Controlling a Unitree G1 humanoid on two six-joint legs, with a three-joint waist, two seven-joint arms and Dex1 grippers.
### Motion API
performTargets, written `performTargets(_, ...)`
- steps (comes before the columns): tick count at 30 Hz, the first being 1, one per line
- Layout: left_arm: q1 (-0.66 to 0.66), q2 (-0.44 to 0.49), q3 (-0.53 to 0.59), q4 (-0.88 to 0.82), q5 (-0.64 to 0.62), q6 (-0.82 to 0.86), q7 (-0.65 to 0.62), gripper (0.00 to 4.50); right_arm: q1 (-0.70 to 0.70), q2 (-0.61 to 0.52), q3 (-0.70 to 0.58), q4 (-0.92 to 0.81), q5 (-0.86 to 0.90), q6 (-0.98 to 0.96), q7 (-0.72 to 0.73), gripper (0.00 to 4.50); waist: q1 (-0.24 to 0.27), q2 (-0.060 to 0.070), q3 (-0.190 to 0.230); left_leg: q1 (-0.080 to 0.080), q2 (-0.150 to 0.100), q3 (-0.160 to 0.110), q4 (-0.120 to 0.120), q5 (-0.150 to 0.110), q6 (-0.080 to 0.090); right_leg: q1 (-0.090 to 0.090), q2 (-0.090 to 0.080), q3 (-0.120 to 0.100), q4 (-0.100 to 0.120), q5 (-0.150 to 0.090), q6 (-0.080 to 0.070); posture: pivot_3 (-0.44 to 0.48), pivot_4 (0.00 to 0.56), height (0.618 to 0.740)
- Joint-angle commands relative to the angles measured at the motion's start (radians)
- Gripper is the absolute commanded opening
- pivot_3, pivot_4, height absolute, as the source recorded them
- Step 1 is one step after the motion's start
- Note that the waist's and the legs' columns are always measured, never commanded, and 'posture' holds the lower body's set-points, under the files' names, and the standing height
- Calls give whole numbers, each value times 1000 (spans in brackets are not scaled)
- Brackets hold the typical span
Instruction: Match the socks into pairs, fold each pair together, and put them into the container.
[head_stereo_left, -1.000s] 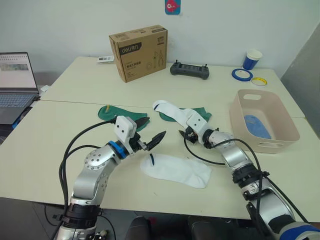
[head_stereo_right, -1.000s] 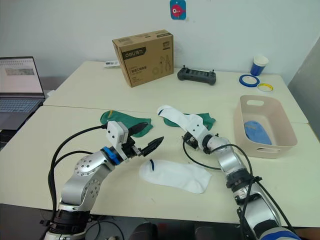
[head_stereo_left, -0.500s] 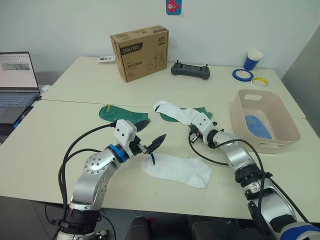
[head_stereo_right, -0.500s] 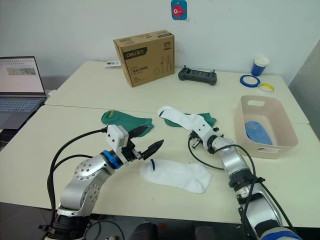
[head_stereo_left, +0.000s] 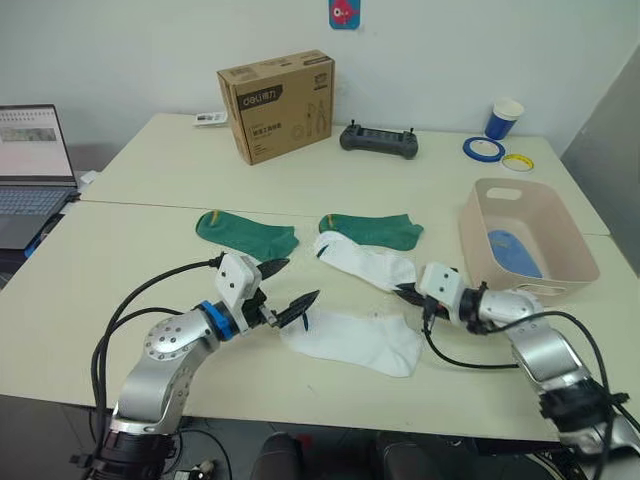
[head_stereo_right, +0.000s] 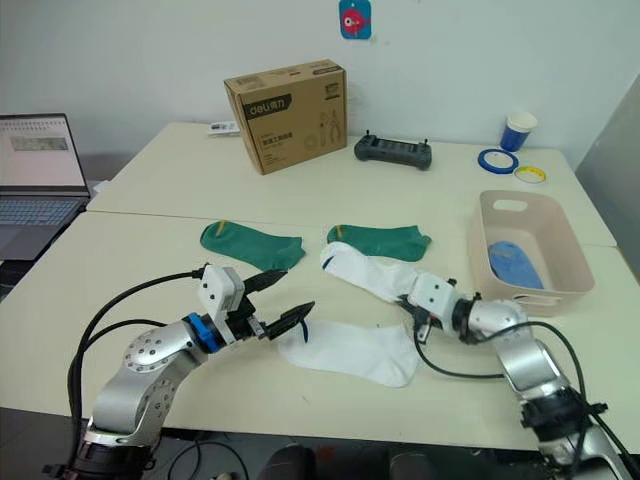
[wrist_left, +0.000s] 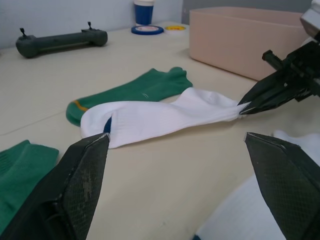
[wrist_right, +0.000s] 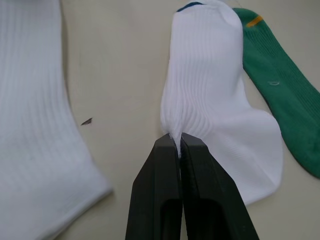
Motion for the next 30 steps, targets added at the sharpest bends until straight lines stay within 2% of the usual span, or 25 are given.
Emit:
performTargets(1,-15,31,14,-13,-4,-19,-31,4500,43,-44,-63,-90,66,15,40,49,1,0,0,0,0,0,0,0,0,0,0,0,0,0,0,0,150,740)
performTargets(7,-104,64,-55,110,80,-80,-92,4500,98,-112,-109,-69,86,-47,72,49,3,0,0,0,-1,1,1,0,0,0,-1,1,-1,-1,-2,0,150,740)
performTargets(10,-163,51,-83,169,102,-100,-110,4500,84,-137,-106,-45,73,-66,84,761,3,0,0,0,-1,1,2,0,0,1,-1,1,-1,0,0,0,150,740)
performTargets(15,-290,35,-186,343,205,-196,-169,4500,107,-180,-116,-70,112,-105,148,2513,4,0,0,0,-1,0,1,0,0,0,0,0,0,0,1,0,150,740)
performTargets(21,-408,3,-251,542,305,-300,-178,4500,132,-208,-108,-34,32,-227,119,2513,4,0,0,-1,-1,0,1,0,0,0,1,0,-1,0,0,0,150,740)
performTargets(23,-454,-4,-287,621,358,-338,-188,4500,121,-199,-96,-5,-29,-280,67,2513,4,0,0,-1,-1,0,1,0,0,0,1,0,-1,0,0,0,150,740)
performTargets(26,-516,-29,-310,735,421,-387,-142,4500,82,-167,-66,42,-117,-345,-12,2513,4,0,0,-1,-1,0,1,0,0,0,1,0,0,0,1,0,150,740)
performTargets(30,-569,-51,-331,844,485,-463,-104,4500,42,-145,-22,90,-183,-410,-40,2513,4,0,0,0,-1,0,2,0,0,1,1,1,0,1,3,0,150,740)
